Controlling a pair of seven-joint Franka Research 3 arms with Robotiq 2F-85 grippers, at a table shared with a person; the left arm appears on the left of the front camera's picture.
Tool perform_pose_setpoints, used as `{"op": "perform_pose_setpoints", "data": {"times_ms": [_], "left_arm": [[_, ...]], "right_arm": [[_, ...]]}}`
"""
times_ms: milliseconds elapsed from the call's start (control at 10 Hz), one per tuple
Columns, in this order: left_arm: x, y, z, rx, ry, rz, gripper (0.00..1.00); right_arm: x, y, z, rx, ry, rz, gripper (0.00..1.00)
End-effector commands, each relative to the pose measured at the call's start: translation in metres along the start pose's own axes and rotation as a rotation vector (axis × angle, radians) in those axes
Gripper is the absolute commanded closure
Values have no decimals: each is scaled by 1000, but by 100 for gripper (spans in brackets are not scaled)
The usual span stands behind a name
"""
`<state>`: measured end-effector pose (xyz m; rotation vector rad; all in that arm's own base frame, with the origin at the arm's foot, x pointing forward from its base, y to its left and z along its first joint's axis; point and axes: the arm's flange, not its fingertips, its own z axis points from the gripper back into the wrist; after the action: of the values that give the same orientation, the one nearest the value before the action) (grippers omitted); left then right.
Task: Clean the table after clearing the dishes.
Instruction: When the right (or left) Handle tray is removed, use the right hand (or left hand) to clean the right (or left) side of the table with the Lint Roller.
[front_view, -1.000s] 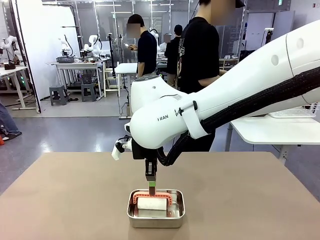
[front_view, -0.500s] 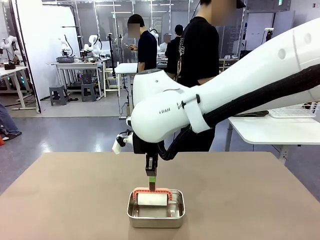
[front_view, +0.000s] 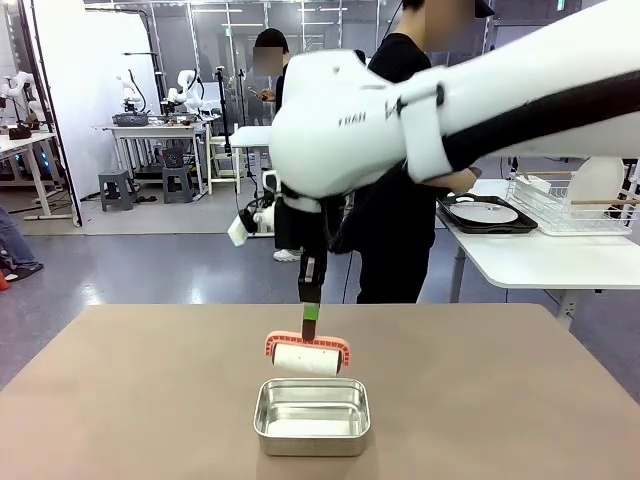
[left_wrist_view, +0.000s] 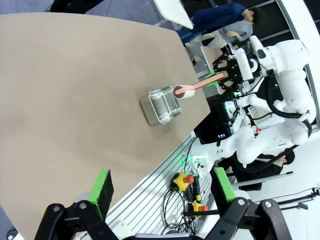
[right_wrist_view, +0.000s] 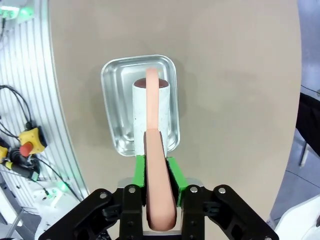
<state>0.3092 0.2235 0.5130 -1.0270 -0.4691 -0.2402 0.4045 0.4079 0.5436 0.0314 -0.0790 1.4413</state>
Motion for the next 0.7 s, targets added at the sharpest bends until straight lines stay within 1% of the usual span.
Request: {"op": "perform_pose_setpoints", "data": {"times_ms": [0,100,200,300,400,500,600], "left_arm": [[-3,-2,3,-4,-2,-11,0],[-3,-2,3,-4,-2,-11,0],[-3,-2,3,-4,-2,-11,0],[-3,-2,3,-4,-2,-11,0],[-3,-2,3,-4,-2,-11,0],[-3,-2,3,-4,-2,-11,0],[-3,-2,3,-4,-2,-11,0]], "right_arm": [[-14,-5,10,53,12,-33,100],[-28,-14,19,68,31,-115,100],[-52,-31,24,81,6,-232,100],[-89,-49,23,133,-28,-396,100],[-110,-58,19,132,-28,-498,100],[-144,-72,12,111,-11,-659,100],[-167,-80,6,146,-46,-734,100]]}}
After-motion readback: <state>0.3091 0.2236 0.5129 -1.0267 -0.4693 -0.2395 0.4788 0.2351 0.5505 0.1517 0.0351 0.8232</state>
